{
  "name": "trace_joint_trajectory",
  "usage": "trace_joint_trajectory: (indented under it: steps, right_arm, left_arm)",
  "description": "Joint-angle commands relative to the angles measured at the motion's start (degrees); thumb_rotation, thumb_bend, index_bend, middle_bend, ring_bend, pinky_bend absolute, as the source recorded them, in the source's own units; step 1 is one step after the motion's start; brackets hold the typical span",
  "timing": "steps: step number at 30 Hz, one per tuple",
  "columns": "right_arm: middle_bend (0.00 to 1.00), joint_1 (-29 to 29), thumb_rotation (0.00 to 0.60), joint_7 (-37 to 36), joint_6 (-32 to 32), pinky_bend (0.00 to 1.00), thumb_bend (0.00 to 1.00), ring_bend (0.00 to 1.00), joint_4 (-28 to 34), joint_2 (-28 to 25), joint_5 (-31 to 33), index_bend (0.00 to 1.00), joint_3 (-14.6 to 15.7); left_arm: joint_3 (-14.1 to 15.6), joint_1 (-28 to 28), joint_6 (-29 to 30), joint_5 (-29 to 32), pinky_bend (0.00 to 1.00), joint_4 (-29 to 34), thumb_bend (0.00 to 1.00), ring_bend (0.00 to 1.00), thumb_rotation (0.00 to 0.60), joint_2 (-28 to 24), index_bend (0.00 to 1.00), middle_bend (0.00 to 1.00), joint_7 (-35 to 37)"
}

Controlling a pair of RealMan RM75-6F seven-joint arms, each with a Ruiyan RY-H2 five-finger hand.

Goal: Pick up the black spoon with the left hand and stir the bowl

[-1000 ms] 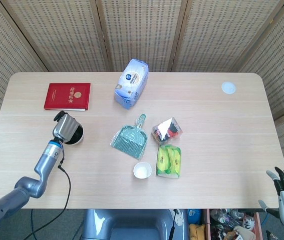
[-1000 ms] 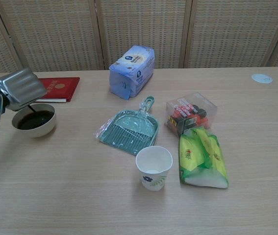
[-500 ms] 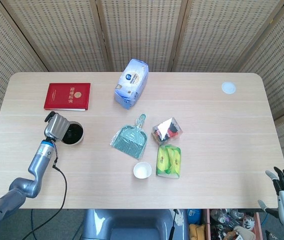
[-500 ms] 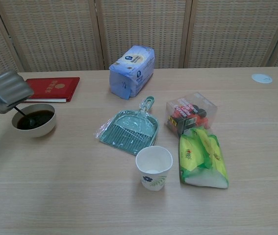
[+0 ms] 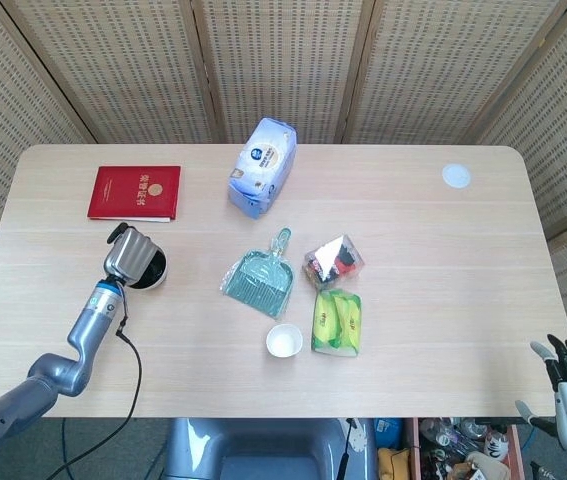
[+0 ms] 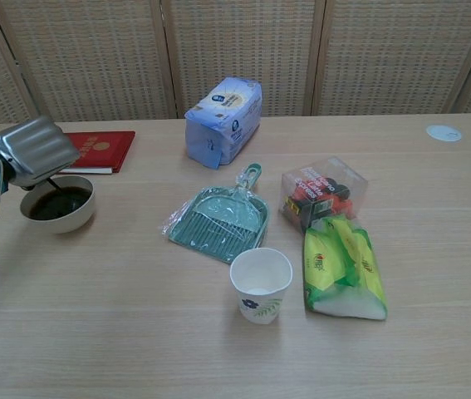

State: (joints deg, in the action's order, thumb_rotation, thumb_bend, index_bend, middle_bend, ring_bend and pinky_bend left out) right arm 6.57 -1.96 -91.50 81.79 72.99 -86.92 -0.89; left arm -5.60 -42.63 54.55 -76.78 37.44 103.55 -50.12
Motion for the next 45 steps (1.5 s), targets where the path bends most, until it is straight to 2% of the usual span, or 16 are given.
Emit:
trace_joint_trajectory:
  steps: [1, 8, 16, 28, 45]
  right_arm:
    - [0.17, 0.0, 0.600, 0.1, 0.1, 0.06, 0.24, 0.02, 0.1, 0.0, 0.1, 0.22, 0.0]
    - [0.17, -0.1, 0.600, 0.4, 0.3, 0.06, 0.24, 0.02, 0.3, -0.1, 0.2, 0.22, -0.1]
    - [0.17, -0.2, 0.600, 0.5, 0.3, 0.06, 0.24, 0.02, 0.4, -0.1, -0.1, 0.22, -0.1]
    - [0.18, 0.0, 0.600, 0.1, -0.2, 0.06, 0.24, 0.02, 0.3, -0.1, -0.4, 0.22, 0.0]
    - [0.19, -0.1, 0.600, -0.5, -0.3, 0.06, 0.24, 0.02, -0.2, 0.0, -0.5, 0.22, 0.0]
  left_arm:
    - [-0.6, -0.5, -0.3, 0.5, 0.65, -0.7, 0.38, 0.62, 0.600, 0.6, 0.71, 0.70, -0.5]
    - [-1.7, -0.9, -1.6, 2.1, 0.65, -3.5, 0.38, 0.62, 0.600, 1.5, 0.71, 0.70, -0.9]
    - [-1.4, -0.1, -1.5, 2.4, 0.65, -4.9, 0.38, 0.61, 0.600, 1.1, 0.71, 0.69, 0.2]
    - [-1.6, 0.2, -0.5, 2.5, 0.65, -2.6, 0.37, 0.60, 0.600, 0.0, 0.58, 0.67, -0.3]
    - [-1.4, 0.5, 0.3, 2.8, 0.65, 0.9, 0.29, 0.59, 0.600, -1.4, 0.54, 0.66, -1.8]
